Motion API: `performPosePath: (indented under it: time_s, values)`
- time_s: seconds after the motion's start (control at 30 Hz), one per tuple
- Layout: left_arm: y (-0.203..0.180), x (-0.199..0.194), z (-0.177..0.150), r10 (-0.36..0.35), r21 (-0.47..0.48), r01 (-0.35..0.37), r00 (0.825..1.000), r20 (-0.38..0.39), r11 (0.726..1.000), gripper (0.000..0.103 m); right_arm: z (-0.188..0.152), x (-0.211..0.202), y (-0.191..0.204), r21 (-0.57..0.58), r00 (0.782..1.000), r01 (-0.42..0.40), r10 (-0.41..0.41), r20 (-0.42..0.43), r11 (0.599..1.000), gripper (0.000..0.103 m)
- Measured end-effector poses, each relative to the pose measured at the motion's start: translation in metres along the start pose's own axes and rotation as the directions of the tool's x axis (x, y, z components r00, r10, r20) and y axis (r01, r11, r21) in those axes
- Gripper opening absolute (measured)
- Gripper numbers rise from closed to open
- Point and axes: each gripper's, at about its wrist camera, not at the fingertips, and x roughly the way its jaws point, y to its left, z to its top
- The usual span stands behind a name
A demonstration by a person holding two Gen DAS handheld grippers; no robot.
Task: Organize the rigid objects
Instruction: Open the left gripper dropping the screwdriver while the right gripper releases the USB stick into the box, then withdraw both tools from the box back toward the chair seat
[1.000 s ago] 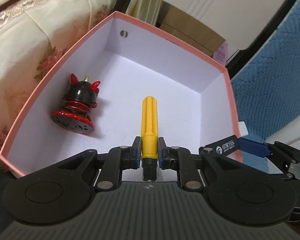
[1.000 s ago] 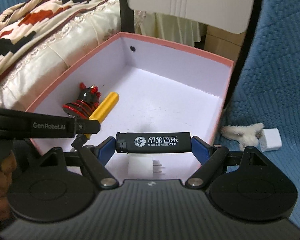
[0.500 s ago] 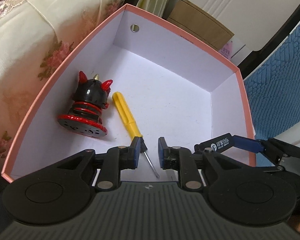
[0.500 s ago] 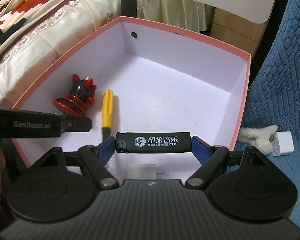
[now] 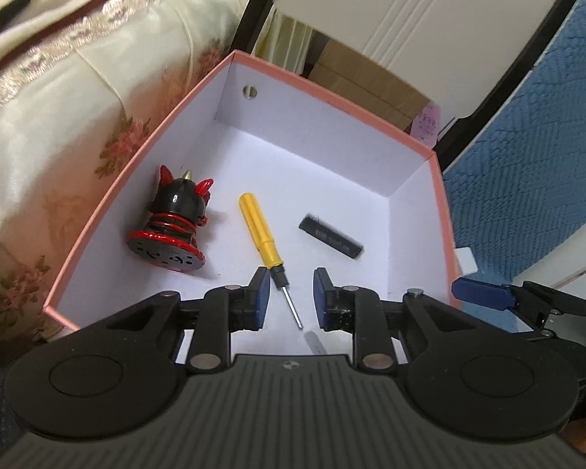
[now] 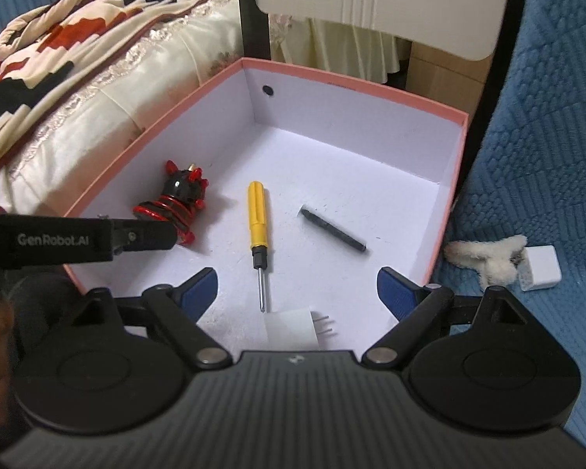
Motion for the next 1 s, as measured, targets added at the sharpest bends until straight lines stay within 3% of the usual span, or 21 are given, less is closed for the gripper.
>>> performPosePath:
  time_s: [0.63, 1.0]
  values:
    - [-0.050, -0.077, -0.039, -0.064, 0.086, 0.054, 0.992, 0.112, 0.995, 0.028, -0.046, -0.090, -0.009, 0.053, 0.993, 0.044, -0.049, 0.110, 0.998, 0.090]
    - [-0.085, -0.111, -0.078, -0.097, 0.152, 0.074, 0.984, 0.149, 0.986, 0.028, -0.077, -0.135, -0.015, 0.097, 0.983, 0.059, -0.075, 0.166, 0.994, 0.090]
